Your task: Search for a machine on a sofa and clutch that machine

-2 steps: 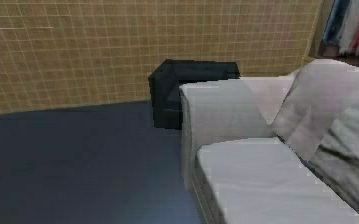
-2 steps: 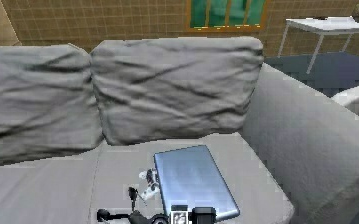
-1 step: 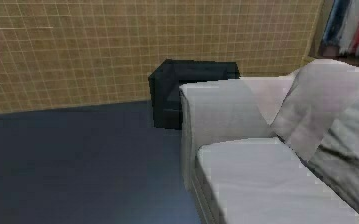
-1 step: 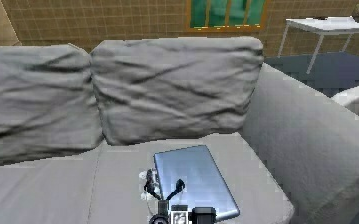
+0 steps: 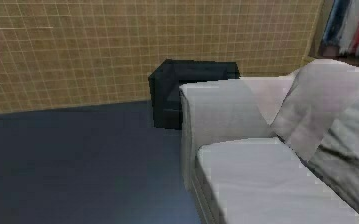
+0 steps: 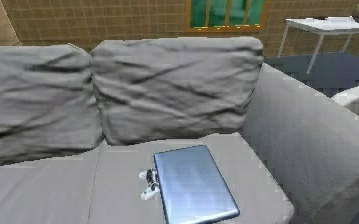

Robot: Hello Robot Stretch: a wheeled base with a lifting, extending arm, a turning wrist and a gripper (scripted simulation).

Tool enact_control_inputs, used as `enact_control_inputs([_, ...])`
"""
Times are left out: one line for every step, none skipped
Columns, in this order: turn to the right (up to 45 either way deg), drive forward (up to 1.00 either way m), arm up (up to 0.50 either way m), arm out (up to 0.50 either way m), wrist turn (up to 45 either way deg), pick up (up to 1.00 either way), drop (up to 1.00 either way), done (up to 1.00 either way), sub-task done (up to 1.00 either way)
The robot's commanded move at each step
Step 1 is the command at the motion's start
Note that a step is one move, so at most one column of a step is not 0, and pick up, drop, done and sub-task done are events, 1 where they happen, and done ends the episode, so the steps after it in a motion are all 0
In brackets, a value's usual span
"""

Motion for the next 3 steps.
enact_control_inputs([0.0,0.0,0.0,0.0,0.0,1.0,0.0,0.0,0.0])
enact_control_inputs([0.0,0.0,0.1,0.0,0.0,0.0,0.0,0.0,0.0])
enact_control_inputs([0.0,0.0,0.0,0.0,0.0,0.0,0.0,1.0,0.0])
